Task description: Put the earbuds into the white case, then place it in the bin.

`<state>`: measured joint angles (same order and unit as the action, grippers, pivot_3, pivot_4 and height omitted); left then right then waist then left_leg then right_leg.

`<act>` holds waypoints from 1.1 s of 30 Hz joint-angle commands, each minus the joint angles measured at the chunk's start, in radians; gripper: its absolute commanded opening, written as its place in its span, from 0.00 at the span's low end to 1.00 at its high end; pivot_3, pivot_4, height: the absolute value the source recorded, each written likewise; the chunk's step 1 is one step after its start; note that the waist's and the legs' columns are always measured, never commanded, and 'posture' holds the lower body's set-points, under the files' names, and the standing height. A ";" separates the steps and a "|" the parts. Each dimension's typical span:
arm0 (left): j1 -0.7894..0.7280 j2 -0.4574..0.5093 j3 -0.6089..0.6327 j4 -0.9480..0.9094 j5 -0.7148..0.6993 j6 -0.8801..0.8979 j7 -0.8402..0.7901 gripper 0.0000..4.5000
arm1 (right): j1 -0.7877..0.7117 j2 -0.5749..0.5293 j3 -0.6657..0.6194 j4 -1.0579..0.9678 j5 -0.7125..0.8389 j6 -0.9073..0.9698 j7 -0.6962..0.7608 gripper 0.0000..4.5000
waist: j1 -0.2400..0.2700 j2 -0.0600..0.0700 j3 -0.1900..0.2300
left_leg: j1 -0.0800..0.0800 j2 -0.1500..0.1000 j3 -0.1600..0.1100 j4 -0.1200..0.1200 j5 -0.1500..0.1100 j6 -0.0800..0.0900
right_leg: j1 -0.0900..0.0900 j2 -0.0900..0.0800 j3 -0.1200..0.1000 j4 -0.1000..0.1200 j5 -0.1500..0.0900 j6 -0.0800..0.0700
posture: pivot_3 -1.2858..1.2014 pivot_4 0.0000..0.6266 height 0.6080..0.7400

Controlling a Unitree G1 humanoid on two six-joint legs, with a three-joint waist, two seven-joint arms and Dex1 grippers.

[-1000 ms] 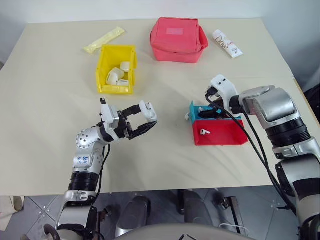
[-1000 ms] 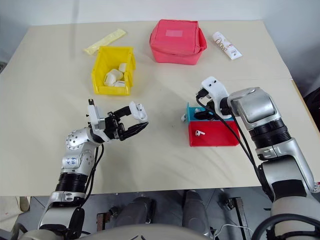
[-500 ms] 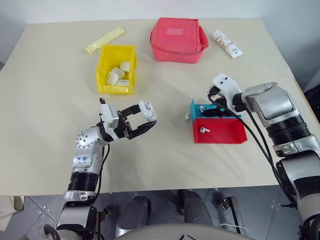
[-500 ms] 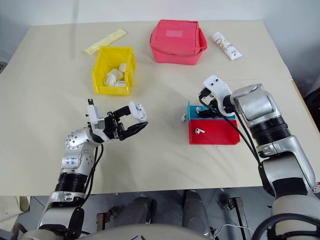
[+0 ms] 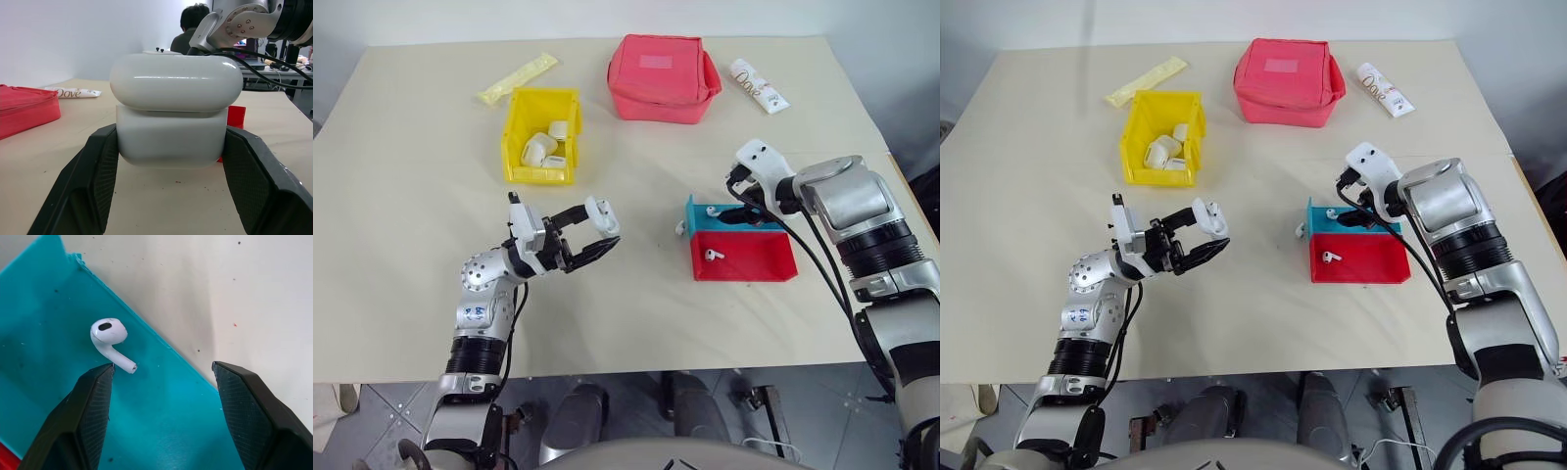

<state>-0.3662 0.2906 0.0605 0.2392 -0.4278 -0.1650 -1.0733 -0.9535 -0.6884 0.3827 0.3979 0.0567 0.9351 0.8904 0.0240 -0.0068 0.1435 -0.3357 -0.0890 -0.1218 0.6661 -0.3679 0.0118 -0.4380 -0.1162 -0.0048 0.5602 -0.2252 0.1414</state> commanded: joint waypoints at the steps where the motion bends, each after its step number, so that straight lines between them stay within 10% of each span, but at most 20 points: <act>1: -0.019 0.000 0.007 -0.019 -0.012 -0.017 0.006 0.62 | -0.007 -0.030 -0.017 -0.018 -0.018 0.002 0.022 0.74 | 0.000 0.000 0.000 | 0.000 0.000 0.000 0.000 0.000 0.000 | 0.000 0.000 0.000 0.000 0.000 0.000 | 0.52 0.24 1.00; 18: -0.016 -0.006 0.009 -0.013 -0.013 -0.032 0.013 0.62 | 0.168 -0.300 -0.139 -0.415 0.084 -0.077 0.253 0.74 | 0.003 0.001 0.001 | 0.000 0.000 0.000 0.000 0.000 0.000 | 0.000 0.000 0.000 0.000 0.000 0.000 | 0.52 0.24 1.00; 27: 0.003 -0.008 0.003 -0.036 -0.016 -0.033 0.013 0.62 | 0.028 -0.179 -0.027 -0.258 0.006 -0.160 0.268 0.74 | -0.003 0.001 0.001 | 0.000 0.001 0.001 -0.001 0.000 -0.001 | -0.001 0.001 0.001 0.000 0.000 0.000 | 0.52 0.24 1.00; 33: 0.044 0.001 0.009 -0.084 -0.019 -0.024 0.028 0.62 | -0.072 -0.085 0.043 -0.085 -0.062 -0.237 0.293 0.37 | 0.004 0.001 0.001 | -0.001 0.004 0.001 0.000 0.000 -0.001 | -0.001 0.000 0.000 0.000 0.000 0.000 | 0.52 0.24 1.00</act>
<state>-0.3268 0.2862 0.0605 0.2043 -0.4283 -0.1841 -1.0558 -0.9988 -0.7696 0.4306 0.2935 0.0151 0.7225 1.1722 0.0283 -0.0056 0.1442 -0.3365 -0.0853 -0.1215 0.6664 -0.3682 0.0113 -0.4388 -0.1164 -0.0048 0.5599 -0.2252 0.1415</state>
